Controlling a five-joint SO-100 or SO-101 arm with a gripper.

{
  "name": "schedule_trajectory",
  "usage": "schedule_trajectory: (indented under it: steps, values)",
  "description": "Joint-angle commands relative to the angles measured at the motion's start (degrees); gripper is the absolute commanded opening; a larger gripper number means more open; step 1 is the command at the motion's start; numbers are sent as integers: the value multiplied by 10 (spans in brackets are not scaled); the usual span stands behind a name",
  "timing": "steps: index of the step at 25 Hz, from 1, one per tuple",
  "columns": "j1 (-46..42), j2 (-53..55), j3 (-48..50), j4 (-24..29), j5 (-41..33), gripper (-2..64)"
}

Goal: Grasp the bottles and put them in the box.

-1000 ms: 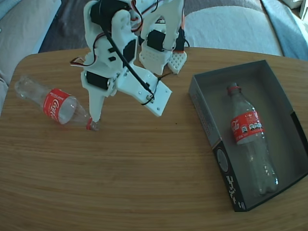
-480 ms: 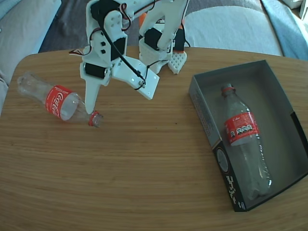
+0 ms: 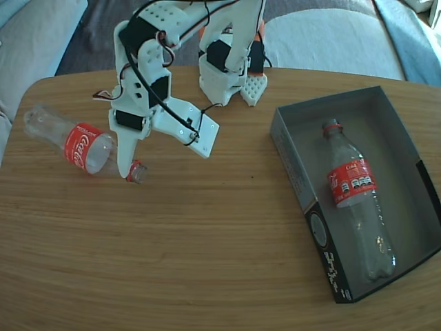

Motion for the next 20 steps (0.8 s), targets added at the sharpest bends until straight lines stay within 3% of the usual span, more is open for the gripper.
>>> schedule_trajectory:
  steps: [1,6,14,20]
  values:
    - [-1,-17,-15,-15,1,452]
    - [1,-62,-33,-30,3,452]
    - [19,-134,-144,-23,2,449]
    - [19,-154,-142,-21,3,446]
